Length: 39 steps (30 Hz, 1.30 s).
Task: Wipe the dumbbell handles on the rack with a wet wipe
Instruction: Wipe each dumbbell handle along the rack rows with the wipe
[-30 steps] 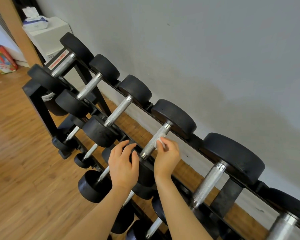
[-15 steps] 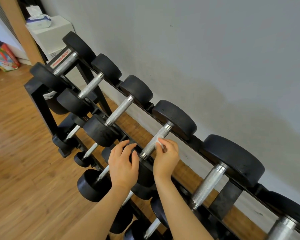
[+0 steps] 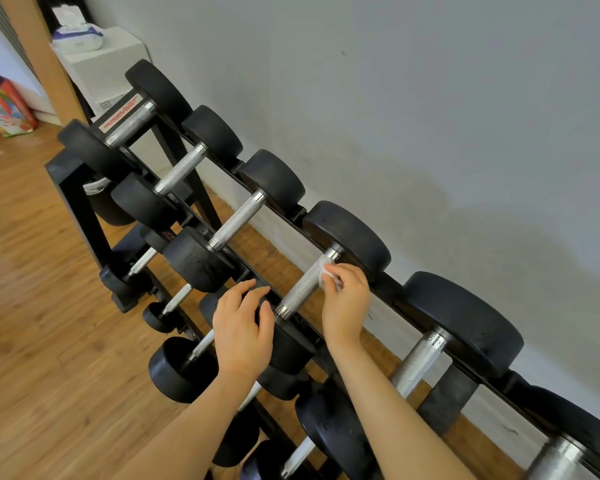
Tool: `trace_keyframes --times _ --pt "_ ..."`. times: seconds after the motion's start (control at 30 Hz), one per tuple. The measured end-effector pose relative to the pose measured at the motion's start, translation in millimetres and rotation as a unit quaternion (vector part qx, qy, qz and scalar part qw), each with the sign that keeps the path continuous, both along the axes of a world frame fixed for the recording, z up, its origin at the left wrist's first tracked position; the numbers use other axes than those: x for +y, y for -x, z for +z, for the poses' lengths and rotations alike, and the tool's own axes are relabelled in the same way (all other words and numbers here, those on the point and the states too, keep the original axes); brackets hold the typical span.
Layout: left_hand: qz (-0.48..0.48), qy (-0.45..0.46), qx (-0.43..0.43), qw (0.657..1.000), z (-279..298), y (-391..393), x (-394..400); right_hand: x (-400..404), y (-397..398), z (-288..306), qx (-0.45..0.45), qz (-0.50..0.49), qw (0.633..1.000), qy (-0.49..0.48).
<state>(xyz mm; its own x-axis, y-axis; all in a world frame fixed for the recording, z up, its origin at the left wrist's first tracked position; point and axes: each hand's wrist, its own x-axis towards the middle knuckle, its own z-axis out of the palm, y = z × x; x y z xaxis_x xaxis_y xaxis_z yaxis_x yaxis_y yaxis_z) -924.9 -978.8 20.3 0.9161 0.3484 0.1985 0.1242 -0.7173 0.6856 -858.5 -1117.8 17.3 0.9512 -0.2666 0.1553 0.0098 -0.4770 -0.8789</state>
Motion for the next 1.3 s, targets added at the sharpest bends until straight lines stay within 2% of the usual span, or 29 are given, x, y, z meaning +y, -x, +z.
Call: trace_keyframes --times 0.1,0.3,0.4,0.53,0.67,0.73,0.83,1.0,1.07,1.17,1.3 --pt "0.001 -0.001 0.001 1.0 0 0 0 3 9 -5 -0.019 0.029 0.999 0.028" --pt "0.0 -0.002 -0.001 1.0 0 0 1 -11 1 -11 -0.081 0.144 0.972 0.169" --pt "0.0 -0.001 -0.003 1.0 0 0 0 -20 -4 -16 -0.066 0.148 0.973 0.163" --pt "0.0 -0.002 -0.004 1.0 1 0 0 -29 3 -14 -0.133 0.242 0.933 0.23" --pt "-0.001 -0.005 -0.003 1.0 0 0 0 -29 -8 -18 -0.127 0.145 0.959 0.207" --pt "-0.001 -0.006 -0.003 1.0 0 -1 0 -22 -3 -20 -0.12 0.159 0.957 0.212" --pt "-0.001 -0.008 -0.004 1.0 0 0 0 -25 1 -22 -0.167 0.246 0.915 0.271" --pt "-0.002 -0.004 -0.004 1.0 -1 -1 0 -30 -11 -10 -0.125 0.198 0.942 0.242" --pt "-0.001 -0.004 -0.004 1.0 -1 0 0 -27 -5 -10 -0.109 0.224 0.935 0.251" --pt "0.0 -0.003 -0.006 1.0 0 -1 0 -30 -8 -14 -0.155 0.261 0.908 0.287" --pt "0.0 -0.006 0.002 1.0 1 0 0 -32 -16 -5 -0.147 0.245 0.906 0.312"
